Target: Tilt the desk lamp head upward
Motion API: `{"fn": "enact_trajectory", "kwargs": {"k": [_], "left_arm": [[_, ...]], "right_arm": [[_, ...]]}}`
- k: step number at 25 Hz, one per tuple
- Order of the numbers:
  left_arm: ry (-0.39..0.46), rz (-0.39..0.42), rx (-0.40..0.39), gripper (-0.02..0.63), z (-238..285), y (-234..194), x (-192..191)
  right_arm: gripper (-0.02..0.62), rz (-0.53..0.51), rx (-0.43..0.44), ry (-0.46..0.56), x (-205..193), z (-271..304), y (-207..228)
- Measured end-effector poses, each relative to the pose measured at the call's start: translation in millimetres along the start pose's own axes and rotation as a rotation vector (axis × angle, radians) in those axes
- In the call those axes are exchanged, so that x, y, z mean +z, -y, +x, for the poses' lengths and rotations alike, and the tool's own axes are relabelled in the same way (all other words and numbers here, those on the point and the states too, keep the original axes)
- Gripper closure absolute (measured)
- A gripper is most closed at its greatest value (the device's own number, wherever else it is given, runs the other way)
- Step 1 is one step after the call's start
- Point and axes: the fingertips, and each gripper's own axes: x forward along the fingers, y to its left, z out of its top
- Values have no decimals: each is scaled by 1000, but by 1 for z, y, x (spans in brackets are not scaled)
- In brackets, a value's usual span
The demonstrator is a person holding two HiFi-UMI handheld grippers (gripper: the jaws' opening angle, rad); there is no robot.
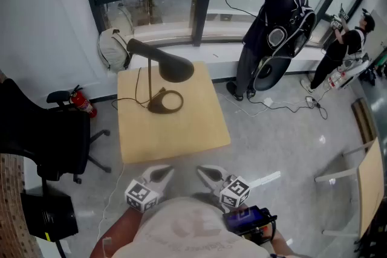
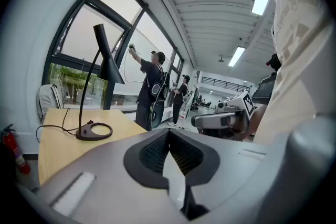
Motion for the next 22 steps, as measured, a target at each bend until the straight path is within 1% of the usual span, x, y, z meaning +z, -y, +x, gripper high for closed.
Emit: {"fn": "enact_trajectory", "kwargs": {"k": [3, 8, 16, 22], "left_arm": [[2, 20, -3, 604, 4, 6, 2], [1, 23, 9, 604, 4, 16, 0], [-7, 2, 35, 604, 0, 30, -8], [-5, -6, 28, 604, 0, 34, -11]], "right_arm": [[581, -17, -7, 16, 4, -6, 4], [581, -25, -23, 17, 4, -16, 4], [581, -24, -19, 9, -7, -23, -4], [581, -27, -32, 8, -8, -27, -6]]}}
